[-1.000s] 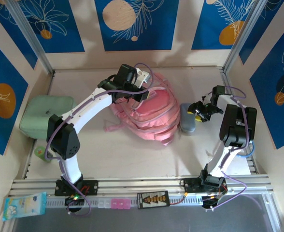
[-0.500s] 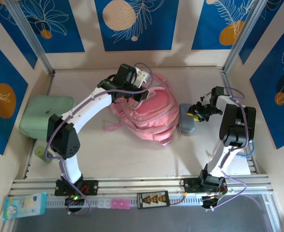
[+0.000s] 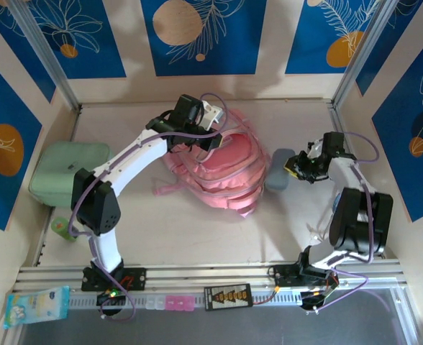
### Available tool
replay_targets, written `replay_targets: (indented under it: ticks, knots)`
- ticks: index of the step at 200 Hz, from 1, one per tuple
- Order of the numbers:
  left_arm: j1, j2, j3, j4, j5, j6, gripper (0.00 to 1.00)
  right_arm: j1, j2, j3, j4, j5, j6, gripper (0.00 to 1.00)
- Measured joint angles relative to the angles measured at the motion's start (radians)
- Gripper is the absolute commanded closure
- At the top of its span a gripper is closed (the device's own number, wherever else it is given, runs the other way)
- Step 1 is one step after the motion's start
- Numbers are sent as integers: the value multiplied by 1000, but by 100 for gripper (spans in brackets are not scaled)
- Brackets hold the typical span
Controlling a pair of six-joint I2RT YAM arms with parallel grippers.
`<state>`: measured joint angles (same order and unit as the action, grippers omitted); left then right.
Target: Pack books, pencil case, and school supplies into a backpack
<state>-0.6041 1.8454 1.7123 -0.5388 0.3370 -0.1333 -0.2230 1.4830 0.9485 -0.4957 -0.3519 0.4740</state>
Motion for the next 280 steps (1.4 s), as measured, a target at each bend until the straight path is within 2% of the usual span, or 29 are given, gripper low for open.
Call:
replay_targets:
  ticks: [29, 61, 106, 123, 157, 208, 255, 280]
  knots:
    - [0, 9, 6, 0, 12, -2, 100, -16, -149, -33, 39, -58, 66, 88]
    - [0, 19, 19, 0, 23, -15, 100, 0, -243, -39, 92, -154, 160, 90]
    - [0, 28, 30, 1, 49, -19, 100, 240, -239, -32, 117, -186, 328, 91]
    - [0, 28, 30, 1, 53, -23, 100, 299, -212, -28, 128, -174, 412, 91]
    - [-3, 35, 31, 3, 72, -27, 100, 360, -134, -17, 175, -121, 578, 90]
    - [-11, 50, 37, 8, 100, -31, 100, 460, 6, 89, 299, 7, 781, 90]
    - [-11, 50, 61, 1, 87, -35, 100, 555, 78, 145, 356, 196, 828, 91]
    - [-11, 50, 67, 0, 81, -42, 100, 594, 87, 108, 480, 273, 843, 90]
